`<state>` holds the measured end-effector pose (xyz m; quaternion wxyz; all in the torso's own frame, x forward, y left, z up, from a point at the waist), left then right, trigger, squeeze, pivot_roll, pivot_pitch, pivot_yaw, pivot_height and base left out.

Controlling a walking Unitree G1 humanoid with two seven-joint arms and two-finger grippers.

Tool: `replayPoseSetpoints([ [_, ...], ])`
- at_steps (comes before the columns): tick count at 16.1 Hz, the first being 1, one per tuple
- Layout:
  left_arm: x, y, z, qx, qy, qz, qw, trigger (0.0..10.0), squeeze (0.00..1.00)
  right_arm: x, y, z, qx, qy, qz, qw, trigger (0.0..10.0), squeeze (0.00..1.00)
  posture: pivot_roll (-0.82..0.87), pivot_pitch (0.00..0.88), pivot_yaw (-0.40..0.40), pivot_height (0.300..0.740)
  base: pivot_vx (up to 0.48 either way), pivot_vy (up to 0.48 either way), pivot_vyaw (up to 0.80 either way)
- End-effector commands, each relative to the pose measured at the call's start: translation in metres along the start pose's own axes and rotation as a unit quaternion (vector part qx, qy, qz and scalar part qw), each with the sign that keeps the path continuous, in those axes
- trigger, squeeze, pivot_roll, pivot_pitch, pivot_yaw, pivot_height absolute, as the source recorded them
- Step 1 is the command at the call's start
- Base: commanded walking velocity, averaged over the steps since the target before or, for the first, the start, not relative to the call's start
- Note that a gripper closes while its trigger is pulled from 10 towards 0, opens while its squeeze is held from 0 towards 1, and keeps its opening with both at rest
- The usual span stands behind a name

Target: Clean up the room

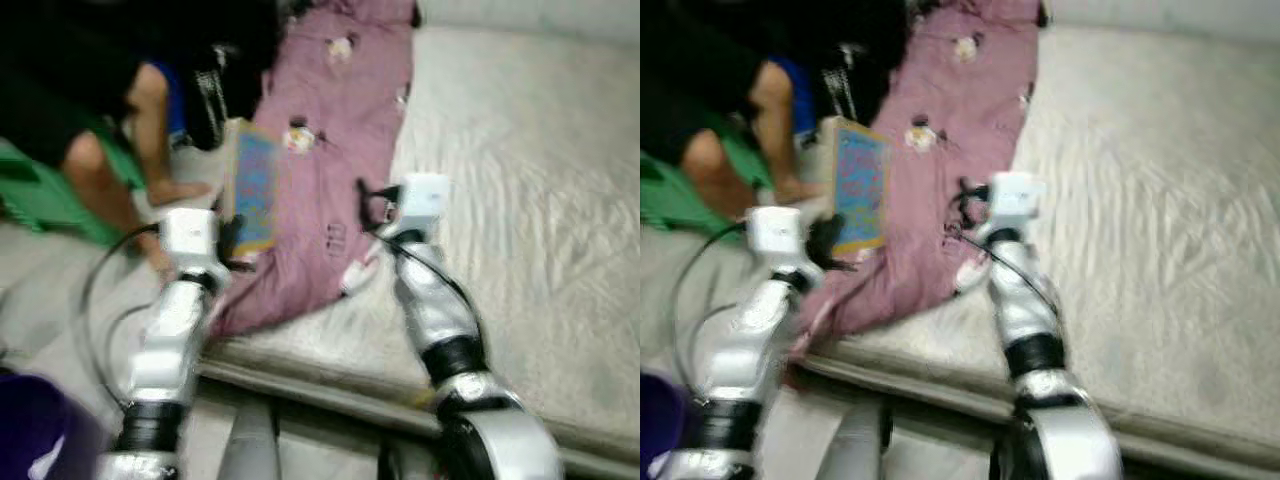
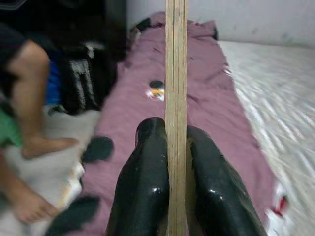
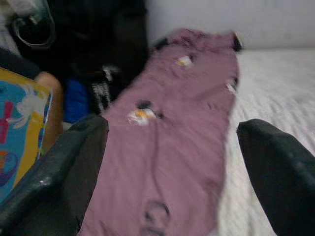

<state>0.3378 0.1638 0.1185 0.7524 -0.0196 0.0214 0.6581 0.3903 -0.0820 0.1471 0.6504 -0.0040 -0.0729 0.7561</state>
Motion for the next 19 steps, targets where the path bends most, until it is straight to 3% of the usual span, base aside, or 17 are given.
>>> replayPoseSetpoints([
  [1, -0.022, -0.007, 0.012, -0.022, 0.005, -0.035, 0.999, 0.0, 0.0, -0.03, 0.006, -0.009, 0.014, 0.018, -0.046, 0.999, 10.0, 0.0, 0.07, 0.0, 0.028, 0.728, 0.0, 0.0, 0.0],
  [9, -0.022, -0.006, 0.006, -0.011, 0.002, -0.036, 0.999, 0.0, 0.0, -0.049, 0.01, -0.007, 0.002, 0.052, -0.081, 0.995, 10.0, 0.0, 0.06, 0.0, 0.04, 0.74, 0.0, 0.0, 0.0],
  [12, -0.022, -0.005, 0.005, -0.007, 0.001, -0.037, 0.999, 0.0, 0.0, -0.049, 0.01, -0.008, 0.002, 0.051, -0.08, 0.995, 10.0, 0.0, 0.06, 0.0, 0.043, 0.74, 0.0, 0.0, 0.0],
  [13, -0.022, -0.006, 0.005, -0.011, -0.001, -0.037, 0.999, 1.8, 0.0, -0.049, 0.01, -0.008, 0.002, 0.053, -0.08, 0.995, 10.0, 0.0, 0.06, 0.0, 0.04, 0.74, 0.0, 0.0, 0.0],
  [14, -0.021, -0.006, 0.005, -0.009, -0.009, -0.032, 0.999, 7.3, 0.0, -0.049, 0.01, -0.008, 0.002, 0.057, -0.08, 0.995, 10.0, 0.0, 0.06, 0.0, 0.04, 0.74, 0.0, 0.0, 0.0],
  [15, -0.022, -0.006, 0.005, -0.007, -0.012, -0.034, 0.999, 10.0, 0.0, -0.049, 0.01, -0.007, 0.001, 0.058, -0.079, 0.995, 10.0, 0.0, 0.06, 0.0, 0.038, 0.74, 0.0, 0.0, 0.0],
  [19, -0.023, -0.006, 0.001, 0.002, -0.019, -0.034, 0.999, 10.0, 0.0, -0.051, 0.007, -0.004, -0.003, 0.056, -0.086, 0.995, 10.0, 0.0, 0.06, 0.0, 0.038, 0.74, 0.0, 0.0, 0.0],
])
Point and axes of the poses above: a point about 5 cm out from each wrist's last joint towards the gripper, its own y axis pointing back from the gripper into the wrist, its own z axis along the axis of the wrist's last joint, x = y × z, the point moved 3 cm from there along -y, pointing out of the wrist towards the gripper
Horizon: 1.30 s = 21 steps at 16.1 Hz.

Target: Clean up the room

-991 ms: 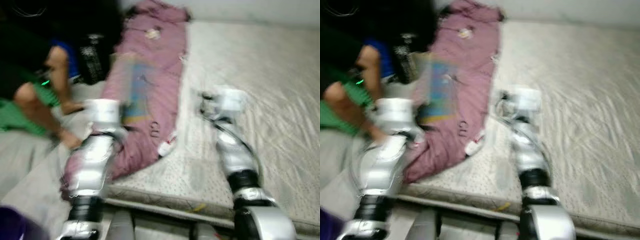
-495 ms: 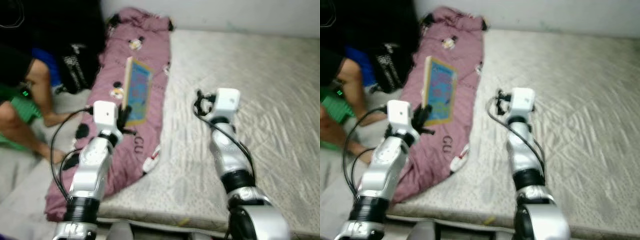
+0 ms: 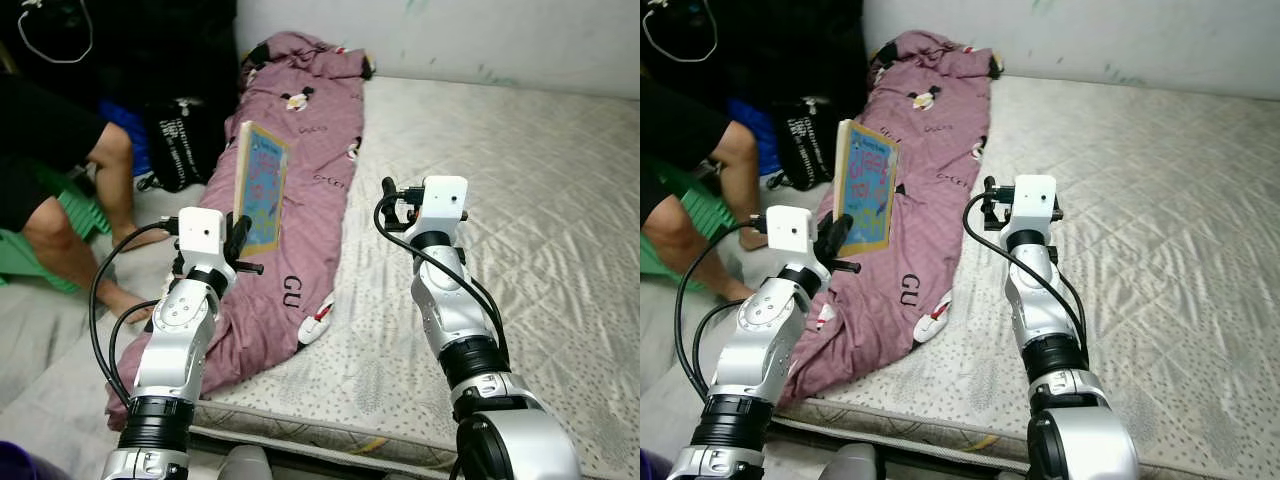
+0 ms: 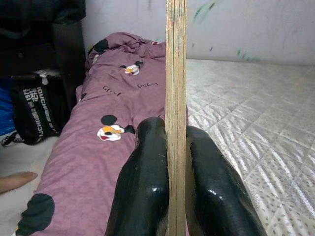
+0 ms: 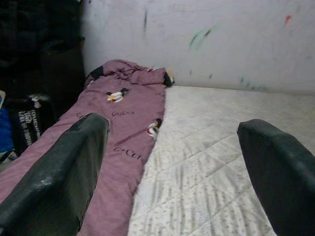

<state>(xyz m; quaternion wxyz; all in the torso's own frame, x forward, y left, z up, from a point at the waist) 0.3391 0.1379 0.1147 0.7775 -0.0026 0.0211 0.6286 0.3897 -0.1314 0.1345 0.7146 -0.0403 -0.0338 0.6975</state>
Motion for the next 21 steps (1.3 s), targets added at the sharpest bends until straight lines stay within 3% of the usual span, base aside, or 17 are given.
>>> replayPoseSetpoints([
  [1, 0.0, -0.002, 0.008, -0.014, -0.006, -0.002, 1.0, 10.0, 0.0, -0.004, -0.004, 0.003, 0.0, 0.005, -0.015, 1.0, 10.0, 0.0, 0.06, 0.0, 0.039, 0.74, 0.0, 0.0, 0.0],
  [2, -0.001, -0.003, 0.009, -0.018, -0.004, -0.005, 1.0, 10.0, 0.0, -0.005, -0.004, 0.002, 0.0, 0.004, -0.018, 1.0, 10.0, 0.0, 0.06, 0.0, 0.038, 0.74, 0.0, 0.0, 0.0],
  [3, -0.004, -0.004, 0.011, -0.024, -0.002, -0.01, 1.0, 10.0, 0.0, -0.004, -0.004, 0.003, -0.001, -0.005, -0.014, 1.0, 10.0, 1.0, 0.06, 0.0, 0.038, 0.74, 0.0, 0.0, 0.0],
  [7, -0.007, -0.007, 0.012, -0.025, -0.019, -0.002, 0.999, 10.0, 0.0, 0.001, -0.004, 0.002, 0.002, -0.005, -0.008, 1.0, 10.0, 1.0, 0.06, 0.0, 0.032, 0.74, 0.0, 0.0, 0.0],
  [8, -0.006, -0.008, 0.013, -0.025, -0.023, 0.005, 0.999, 10.0, 0.0, 0.001, -0.004, 0.001, 0.004, -0.005, -0.009, 1.0, 10.0, 0.12, 0.06, 0.0, 0.03, 0.74, 0.0, 0.0, 0.0],
  [9, -0.006, -0.008, 0.012, -0.024, -0.025, 0.006, 0.999, 10.0, 0.0, 0.001, -0.004, 0.001, 0.006, -0.006, -0.009, 1.0, 10.0, 0.0, 0.06, 0.0, 0.029, 0.74, 0.0, 0.0, 0.0],
  [21, -0.014, -0.01, 0.015, -0.03, -0.021, -0.015, 0.999, 10.0, 0.0, 0.005, -0.005, -0.001, 0.013, -0.019, 0.001, 1.0, 10.0, 0.0, 0.05, 0.0, 0.029, 0.74, -0.259, 0.0, 0.0],
])
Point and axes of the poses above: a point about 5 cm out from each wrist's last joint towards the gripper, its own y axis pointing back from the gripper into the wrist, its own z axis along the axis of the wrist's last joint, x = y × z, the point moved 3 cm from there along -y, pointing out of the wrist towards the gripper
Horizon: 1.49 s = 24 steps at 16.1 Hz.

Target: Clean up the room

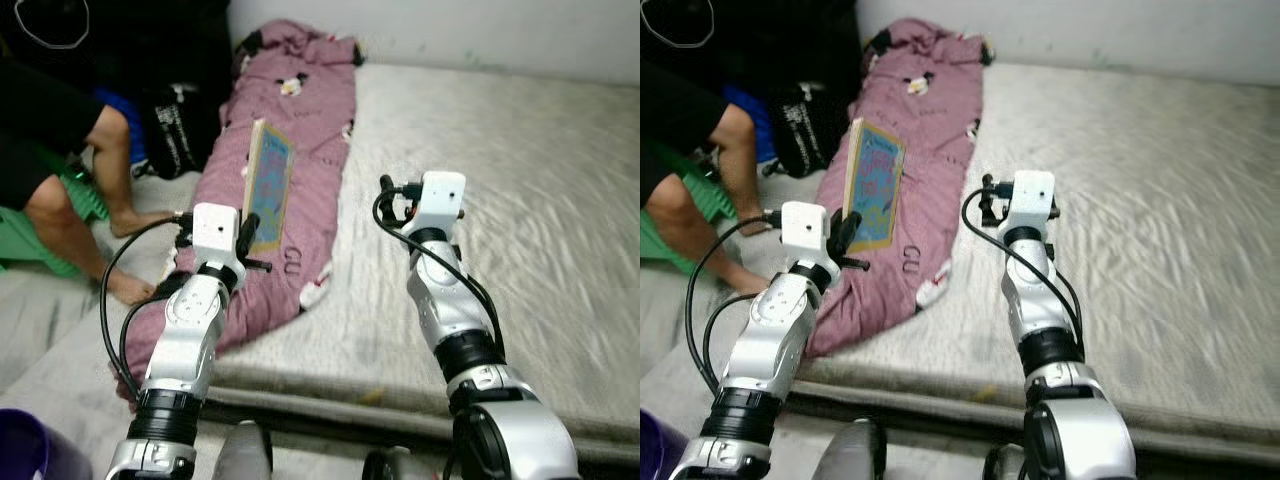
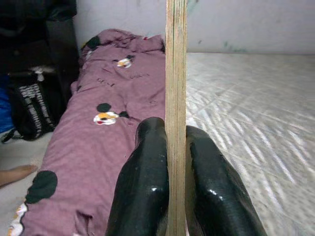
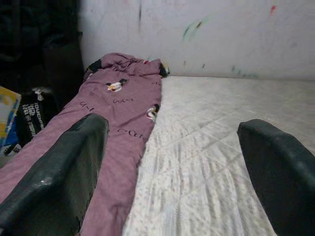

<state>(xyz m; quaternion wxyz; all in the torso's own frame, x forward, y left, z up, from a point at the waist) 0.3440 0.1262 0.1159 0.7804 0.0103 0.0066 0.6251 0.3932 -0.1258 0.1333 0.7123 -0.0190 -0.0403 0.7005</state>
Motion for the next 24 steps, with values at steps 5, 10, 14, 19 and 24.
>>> replayPoseSetpoints([
  [5, -0.003, -0.003, 0.015, -0.036, 0.004, -0.009, 0.999, 10.0, 0.0, 0.0, -0.001, -0.001, 0.005, 0.003, 0.005, 1.0, 10.0, 0.0, 0.06, 0.0, 0.023, 0.74, 0.0, 0.0, 0.0],
  [10, -0.004, 0.0, 0.014, -0.04, 0.022, -0.015, 0.999, 10.0, 0.0, 0.002, 0.0, -0.002, 0.005, 0.008, 0.013, 1.0, 10.0, 0.0, 0.06, 0.0, 0.014, 0.74, 0.0, 0.0, 0.0],
  [14, 0.003, 0.003, 0.013, -0.044, 0.024, 0.006, 0.999, 10.0, 0.0, 0.0, 0.001, -0.004, 0.01, 0.008, 0.016, 1.0, 10.0, 0.0, 0.05, 0.0, 0.009, 0.74, 0.0, 0.0, -0.4],
  [19, 0.013, 0.02, 0.008, -0.061, 0.034, 0.056, 0.996, 10.0, 0.0, -0.008, 0.012, -0.011, 0.01, 0.013, 0.012, 1.0, 10.0, 0.4, 0.05, 0.0, -0.004, 0.74, 0.0, 0.0, -0.46],
  [24, 0.027, 0.041, -0.005, -0.049, 0.062, 0.12, 0.99, 10.0, 0.0, -0.014, 0.027, -0.022, 0.023, 0.015, 0.0, 1.0, 0.0, 0.0, 0.05, 0.0, -0.005, 0.74, 0.0, 0.0, 0.0],
])
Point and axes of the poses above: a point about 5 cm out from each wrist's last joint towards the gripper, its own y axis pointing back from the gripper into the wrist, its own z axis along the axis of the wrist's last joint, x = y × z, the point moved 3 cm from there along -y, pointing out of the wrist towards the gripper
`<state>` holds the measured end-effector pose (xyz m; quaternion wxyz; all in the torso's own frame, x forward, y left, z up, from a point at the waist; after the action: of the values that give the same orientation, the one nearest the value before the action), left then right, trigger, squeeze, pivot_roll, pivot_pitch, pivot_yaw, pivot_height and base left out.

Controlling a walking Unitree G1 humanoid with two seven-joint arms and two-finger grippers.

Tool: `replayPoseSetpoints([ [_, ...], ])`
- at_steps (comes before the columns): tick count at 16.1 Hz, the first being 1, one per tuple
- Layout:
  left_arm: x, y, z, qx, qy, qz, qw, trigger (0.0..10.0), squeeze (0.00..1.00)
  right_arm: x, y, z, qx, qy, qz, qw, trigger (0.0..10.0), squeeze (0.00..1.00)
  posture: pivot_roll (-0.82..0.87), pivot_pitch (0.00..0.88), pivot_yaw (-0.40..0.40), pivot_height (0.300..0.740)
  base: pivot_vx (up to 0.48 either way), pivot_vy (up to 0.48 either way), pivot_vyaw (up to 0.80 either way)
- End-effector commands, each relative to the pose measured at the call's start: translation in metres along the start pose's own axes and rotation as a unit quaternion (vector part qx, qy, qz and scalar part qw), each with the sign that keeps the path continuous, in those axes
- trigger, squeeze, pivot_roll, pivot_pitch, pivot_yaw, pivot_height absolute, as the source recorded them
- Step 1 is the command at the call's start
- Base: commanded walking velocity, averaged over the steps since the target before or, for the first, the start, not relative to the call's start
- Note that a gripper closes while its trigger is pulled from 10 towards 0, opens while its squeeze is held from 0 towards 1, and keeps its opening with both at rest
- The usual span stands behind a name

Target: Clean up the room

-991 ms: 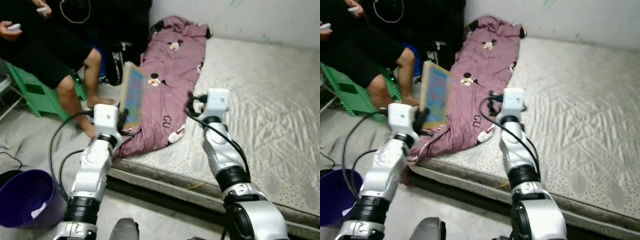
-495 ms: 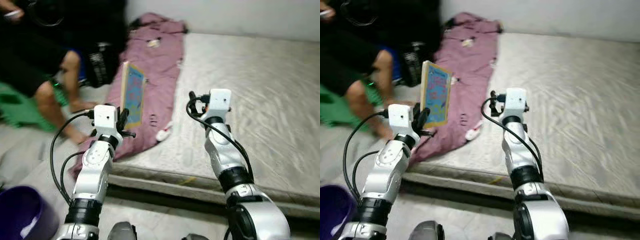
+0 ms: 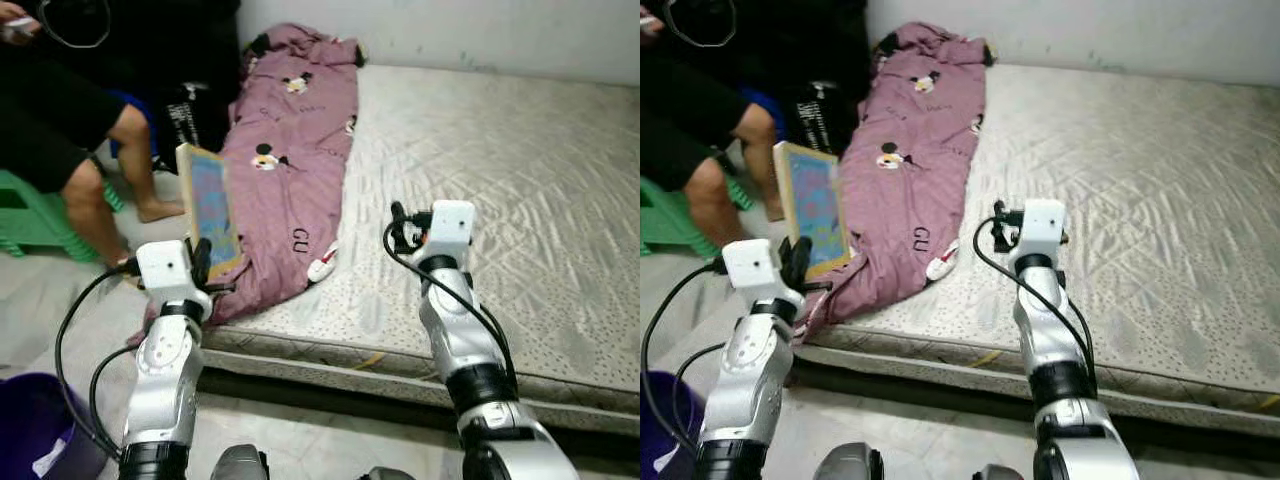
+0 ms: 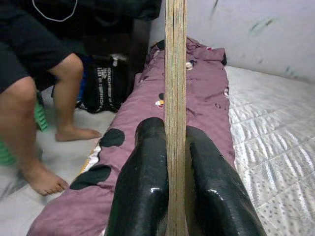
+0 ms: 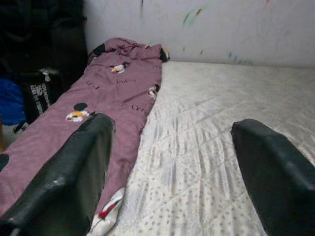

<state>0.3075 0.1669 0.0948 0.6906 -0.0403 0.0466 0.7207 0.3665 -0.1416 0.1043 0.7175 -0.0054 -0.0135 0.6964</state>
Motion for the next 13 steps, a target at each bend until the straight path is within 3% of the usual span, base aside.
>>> replayPoseSetpoints([
  [1, -0.012, -0.001, 0.017, -0.035, 0.002, -0.018, 0.999, 10.0, 0.0, 0.004, 0.002, 0.003, -0.002, 0.006, 0.008, 1.0, 0.1, 0.0, 0.04, 0.0, -0.006, 0.74, 0.0, 0.0, 0.0],
  [2, -0.014, -0.001, 0.017, -0.034, 0.004, -0.018, 0.999, 10.0, 0.0, 0.004, 0.005, 0.002, 0.0, 0.005, 0.009, 1.0, 0.4, 0.0, 0.04, 0.0, -0.006, 0.74, 0.0, 0.0, 0.0],
  [4, -0.018, 0.0, 0.02, -0.037, 0.008, -0.017, 0.999, 10.0, 0.0, 0.003, 0.009, -0.001, 0.009, 0.008, 0.011, 1.0, 10.0, 0.0, 0.04, 0.0, -0.003, 0.74, 0.0, 0.0, 0.0],
  [11, -0.03, 0.001, 0.022, -0.034, 0.02, -0.048, 0.998, 10.0, 0.0, 0.005, 0.016, -0.003, 0.023, 0.01, 0.013, 1.0, 10.0, 0.0, 0.03, 0.0, 0.002, 0.74, 0.0, 0.0, 0.0],
  [13, -0.031, 0.003, 0.021, -0.031, 0.02, -0.046, 0.998, 10.0, 0.0, 0.005, 0.017, -0.003, 0.027, 0.01, 0.014, 1.0, 10.0, 0.0, 0.03, 0.0, 0.002, 0.74, 0.0, 0.0, -0.42],
])
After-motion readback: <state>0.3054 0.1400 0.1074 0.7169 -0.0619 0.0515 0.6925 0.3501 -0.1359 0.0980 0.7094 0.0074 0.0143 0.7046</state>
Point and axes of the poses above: a point about 5 cm out from each wrist's last joint towards the gripper, its own y axis pointing back from the gripper into the wrist, its own z axis along the axis of the wrist's last joint, x = y × z, the point moved 3 cm from there along -y, pointing out of the wrist towards the gripper
